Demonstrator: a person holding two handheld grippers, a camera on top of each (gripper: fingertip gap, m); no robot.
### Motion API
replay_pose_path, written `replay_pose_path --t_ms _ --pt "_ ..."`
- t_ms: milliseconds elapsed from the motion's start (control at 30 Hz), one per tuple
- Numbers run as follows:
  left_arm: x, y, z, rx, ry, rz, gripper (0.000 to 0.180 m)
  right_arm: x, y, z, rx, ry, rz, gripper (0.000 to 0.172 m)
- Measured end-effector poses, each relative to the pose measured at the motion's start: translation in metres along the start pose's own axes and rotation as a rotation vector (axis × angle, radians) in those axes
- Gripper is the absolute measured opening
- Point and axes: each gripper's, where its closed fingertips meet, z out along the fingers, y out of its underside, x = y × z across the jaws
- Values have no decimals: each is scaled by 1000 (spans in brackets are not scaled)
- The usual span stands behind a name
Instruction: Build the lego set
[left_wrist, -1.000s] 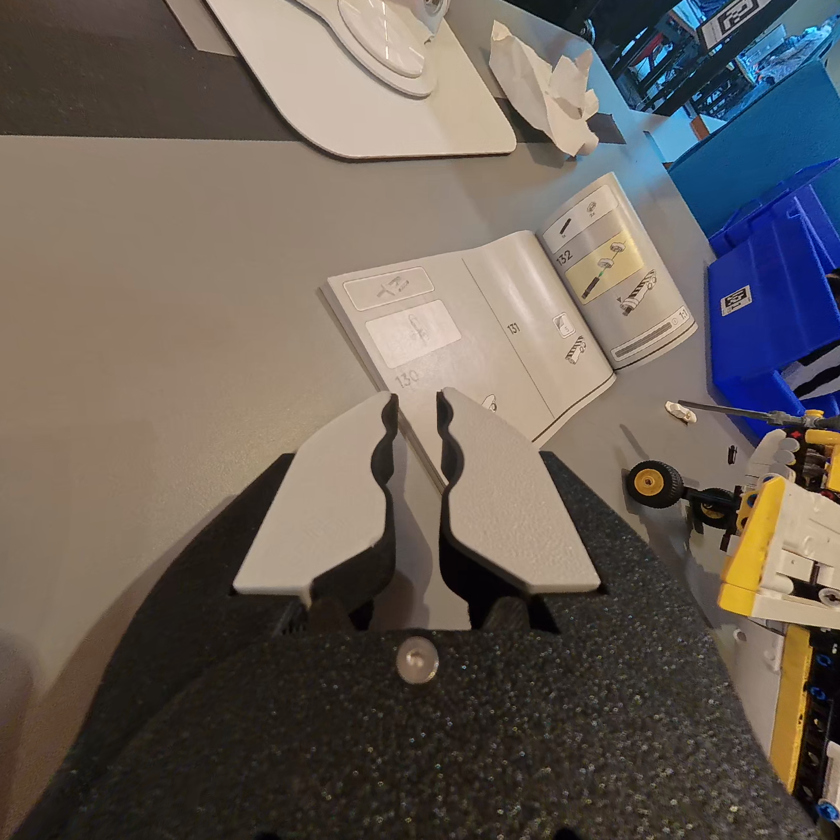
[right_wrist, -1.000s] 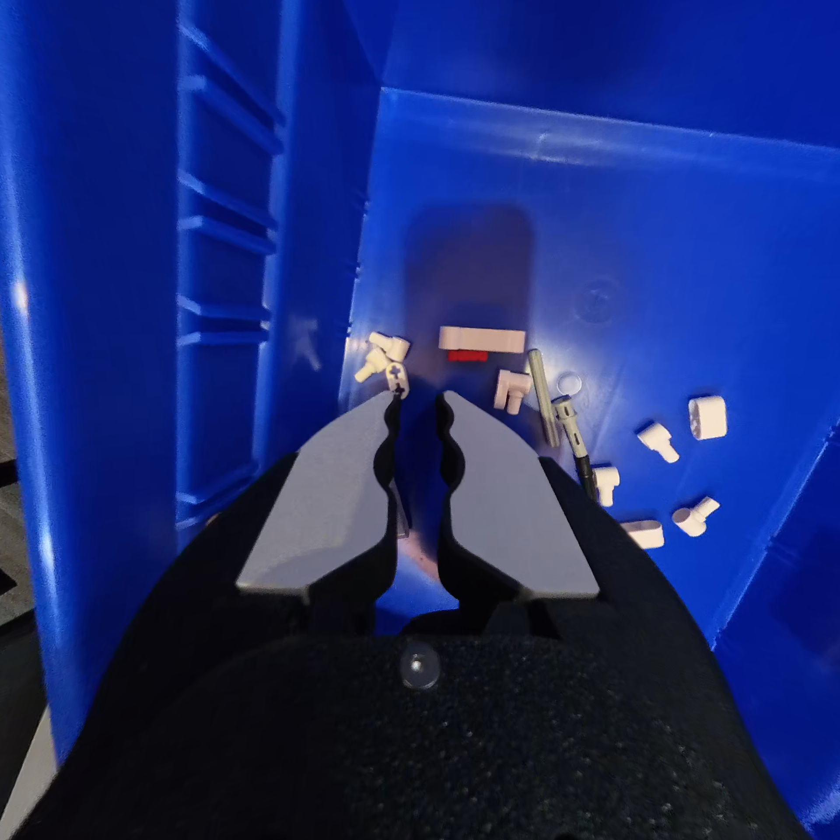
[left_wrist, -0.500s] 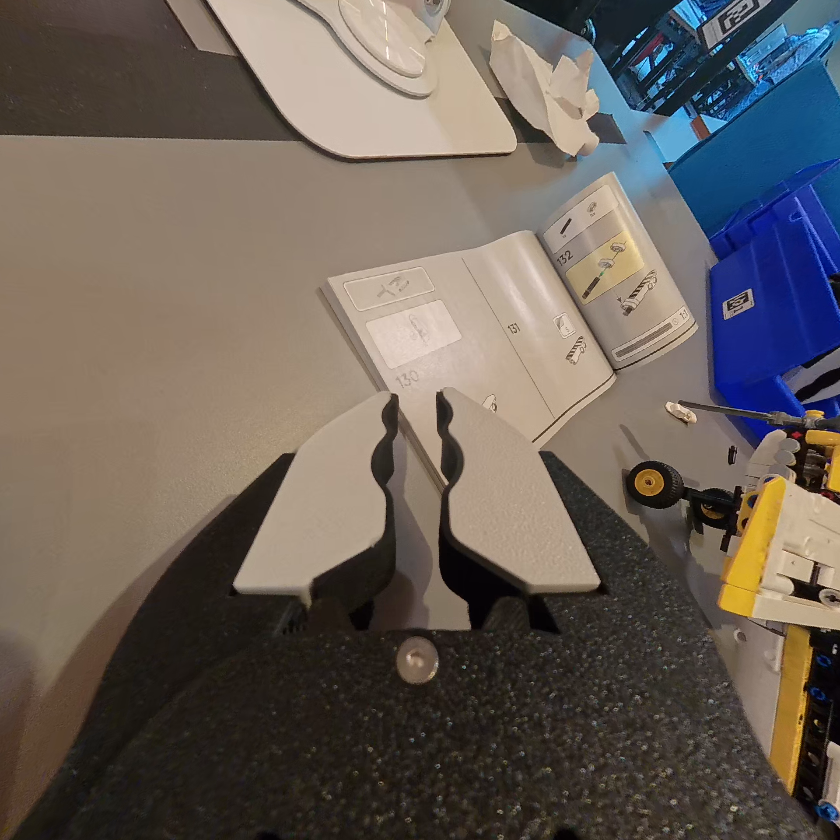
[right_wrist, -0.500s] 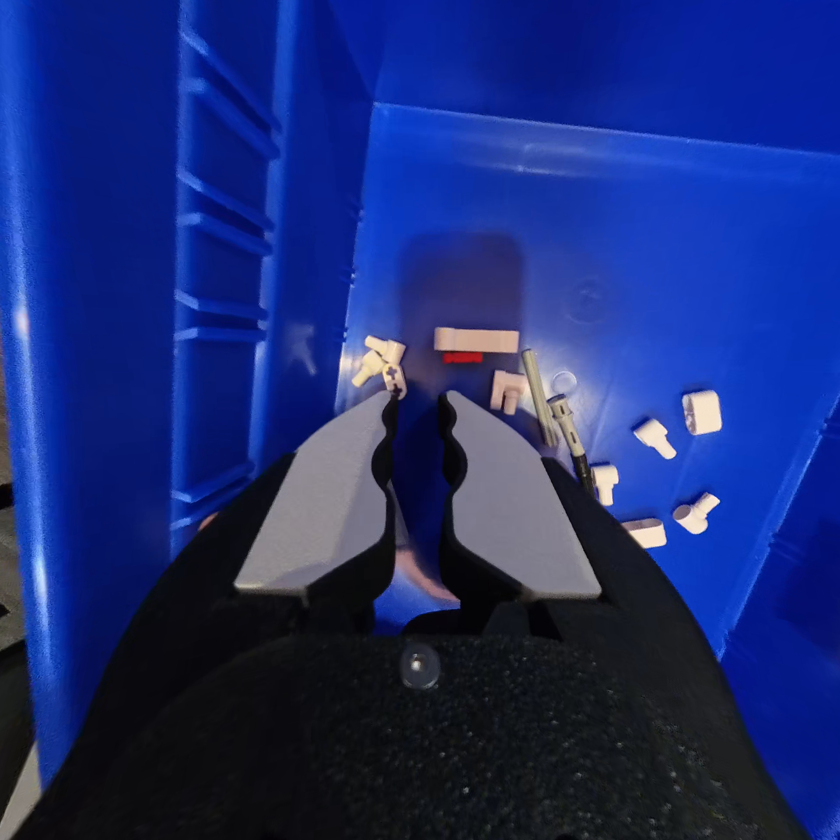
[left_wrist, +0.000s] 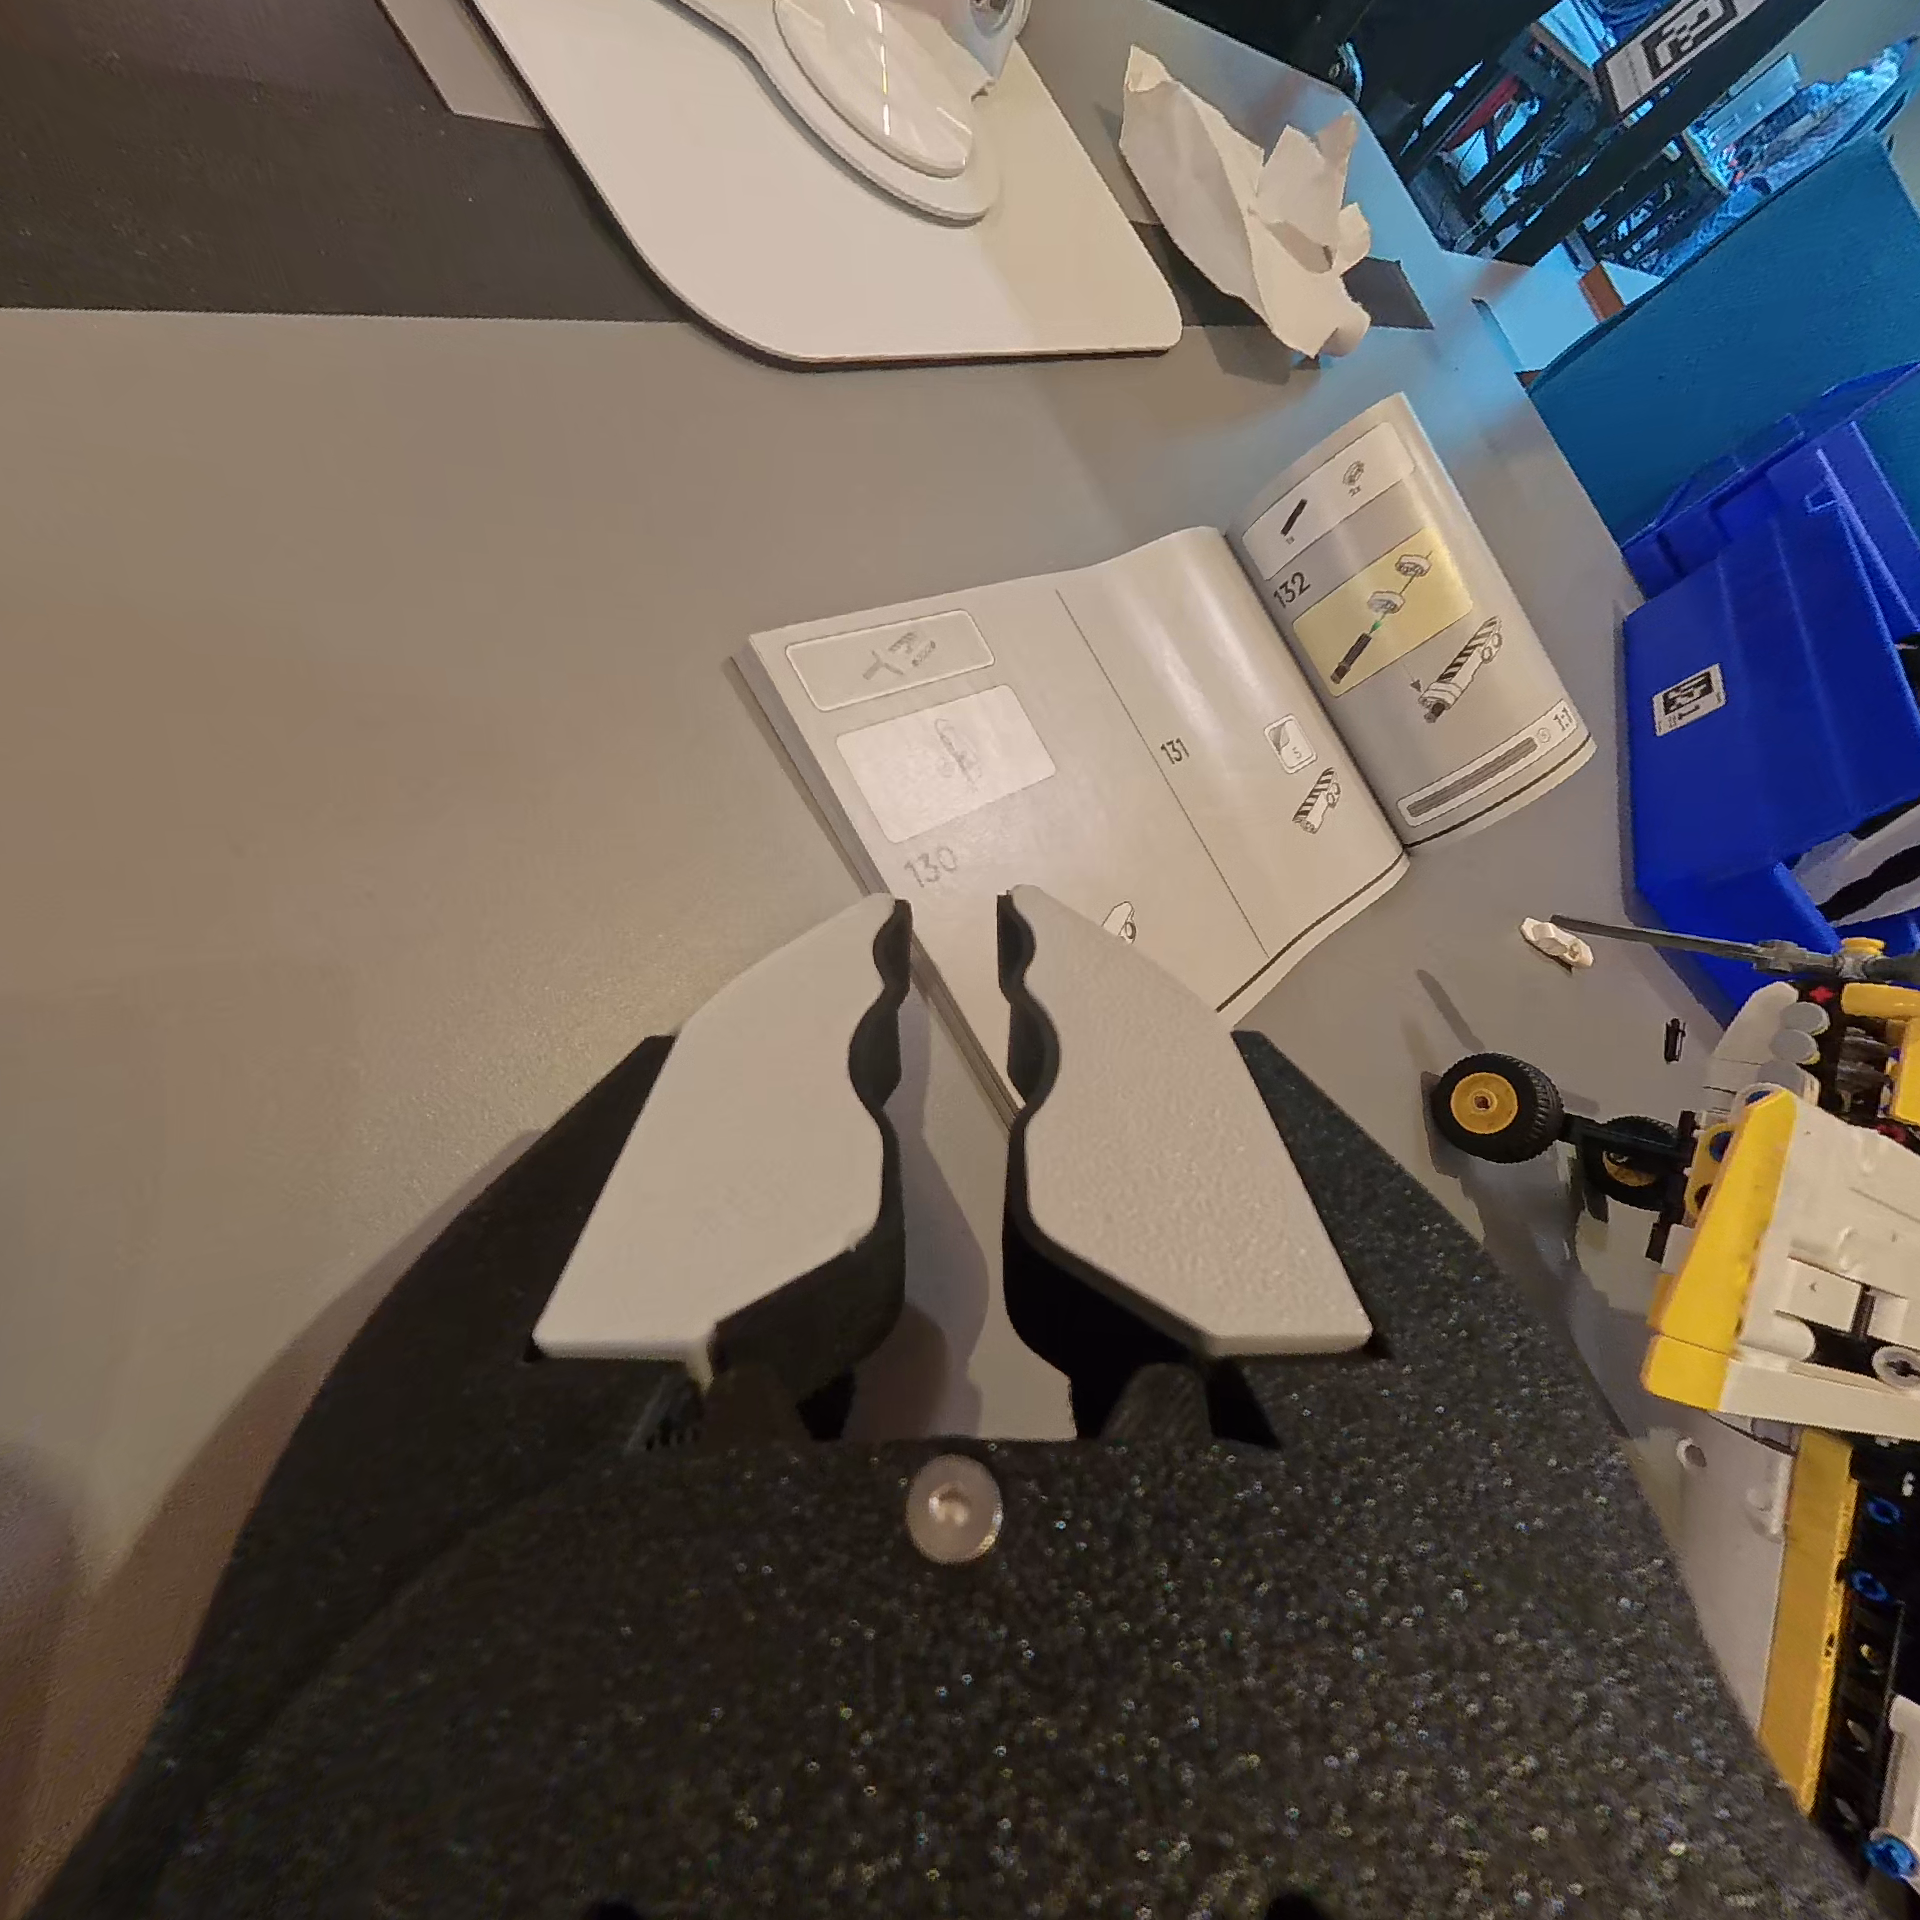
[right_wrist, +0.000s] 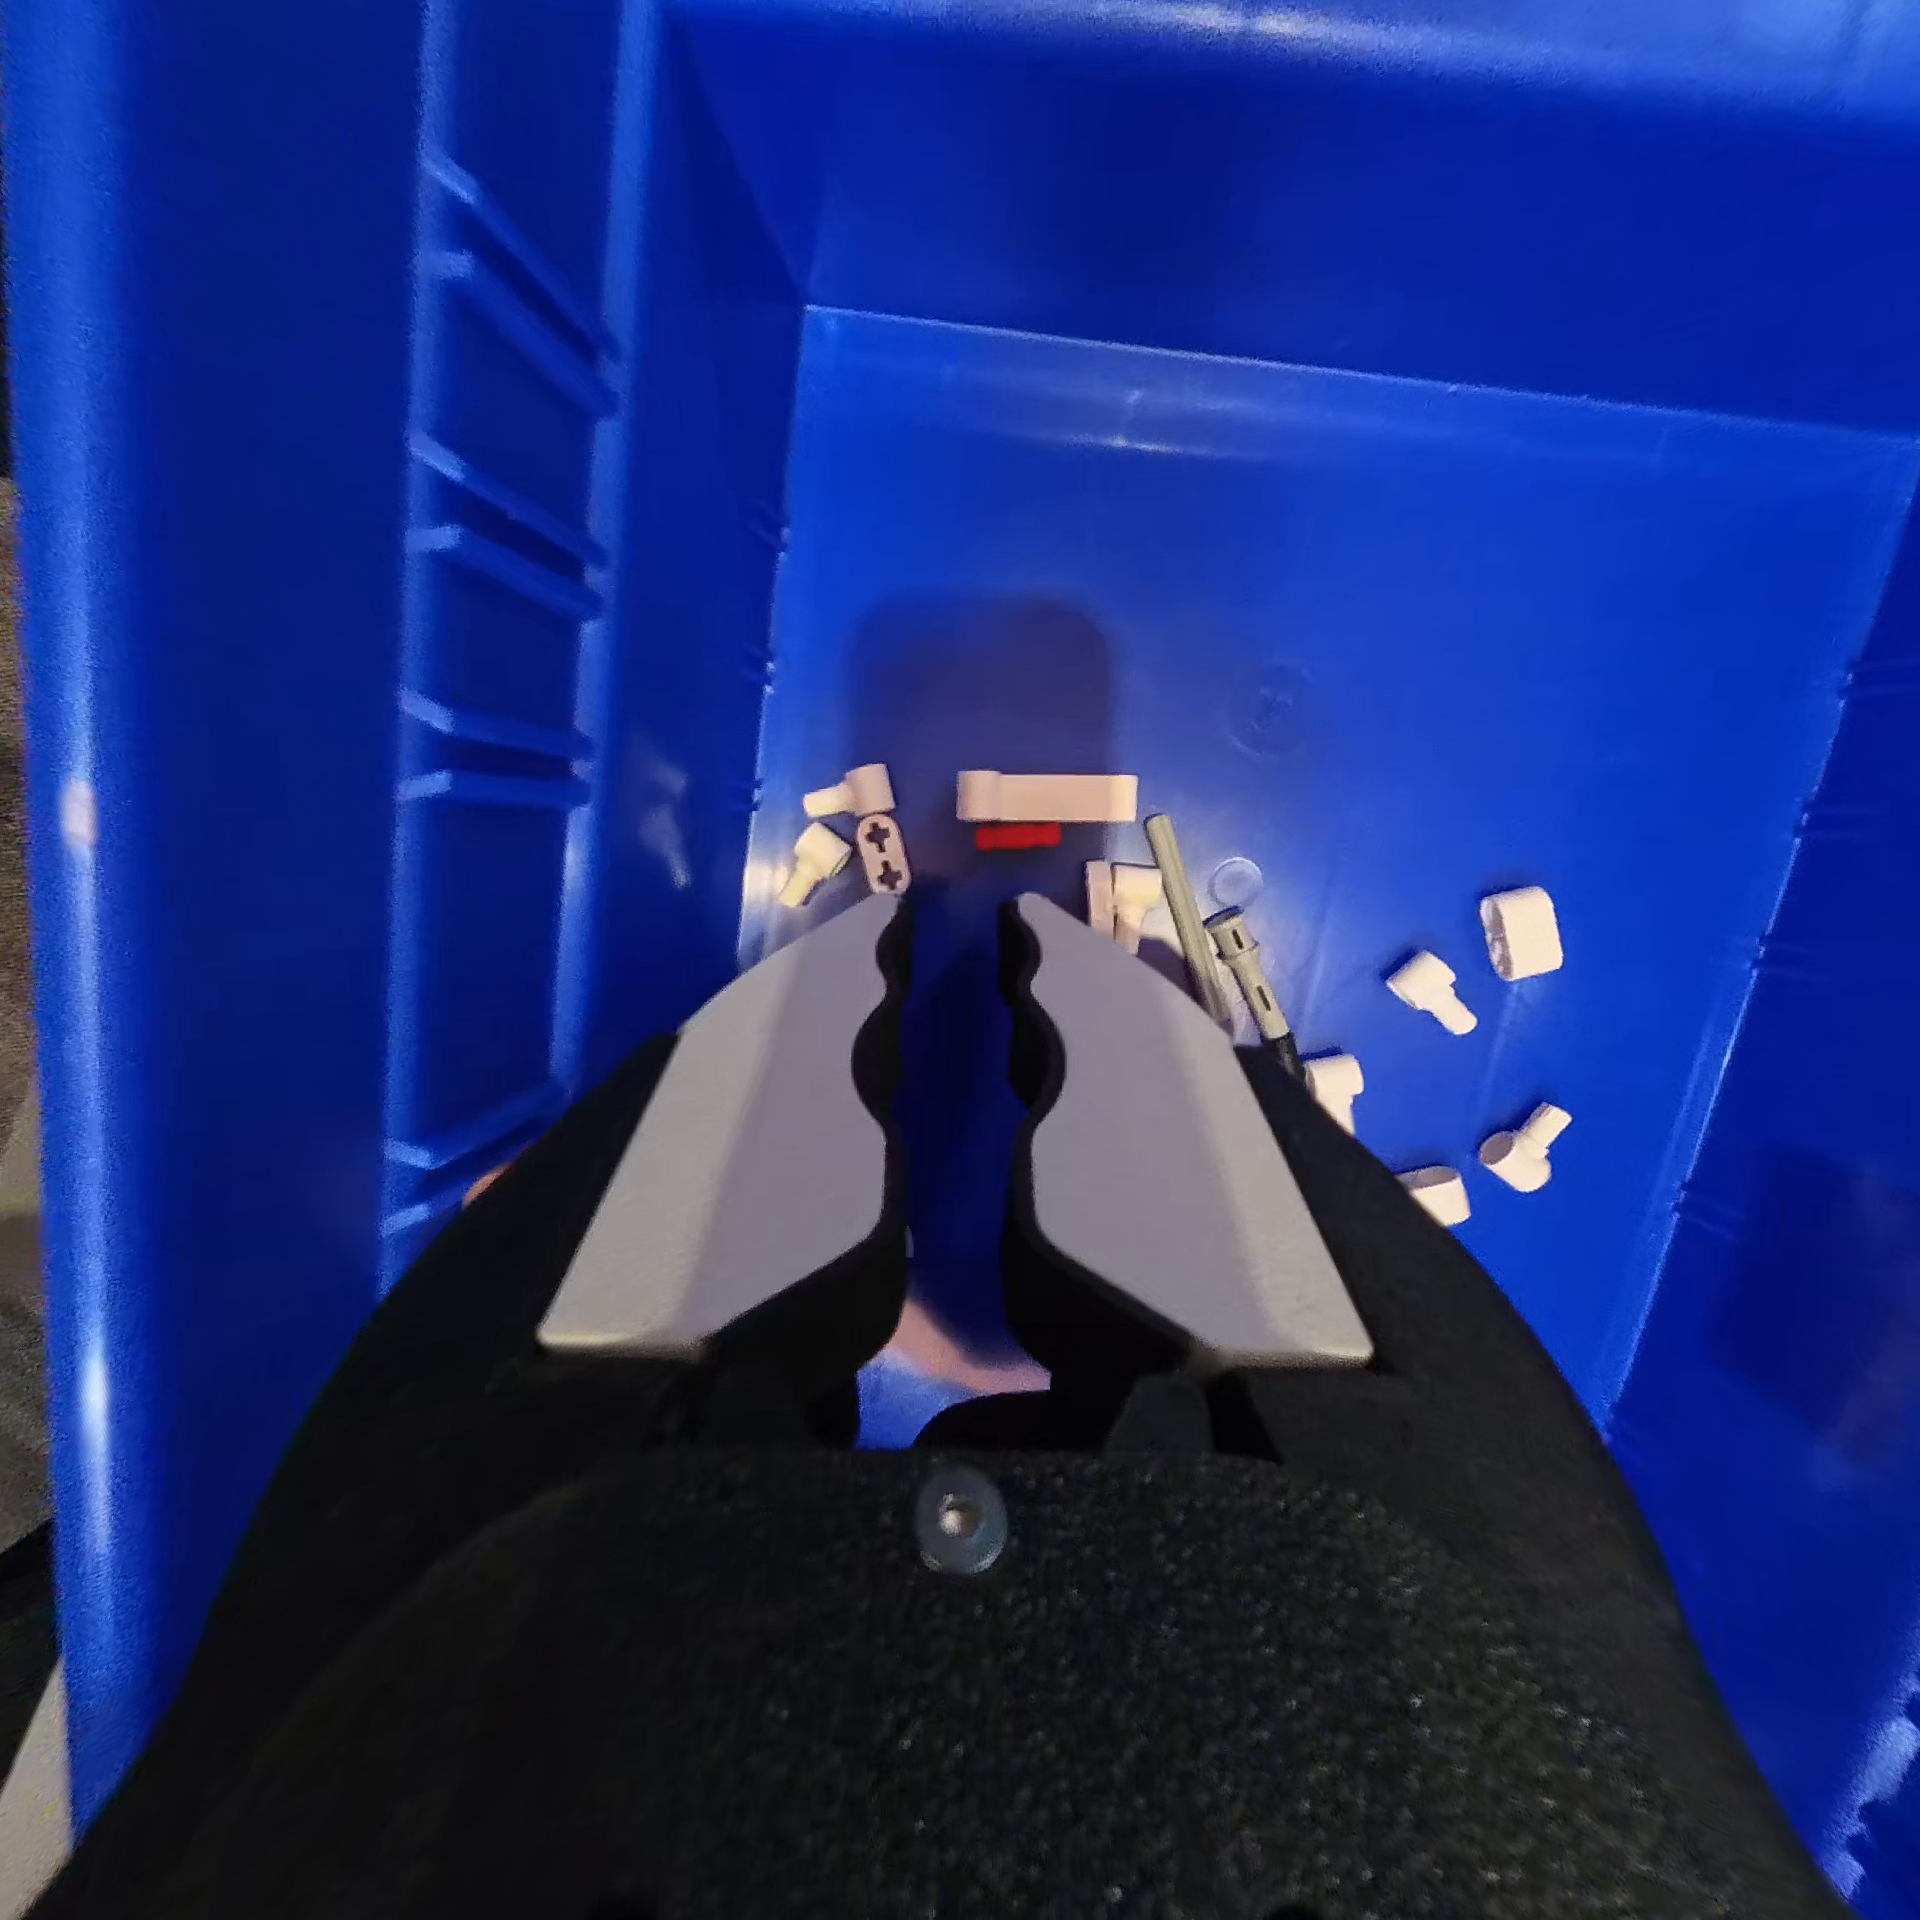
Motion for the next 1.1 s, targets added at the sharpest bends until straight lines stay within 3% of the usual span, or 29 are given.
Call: replay_pose_path --t_ms 400,633,800,1100 --pt "0 0 0 -1 1 2 16 2 -15 11 71 -22 20 17" --pt "2 1 1 -4 -8 27 17 -4 -7 7 -28 -49 74 17" --pt "3 2 1 -7 -5 33 17 -5 -16 11 -16 -66 77 20" --pt "5 3 1 -16 11 41 17 9 -29 18 -23 49 6 29"
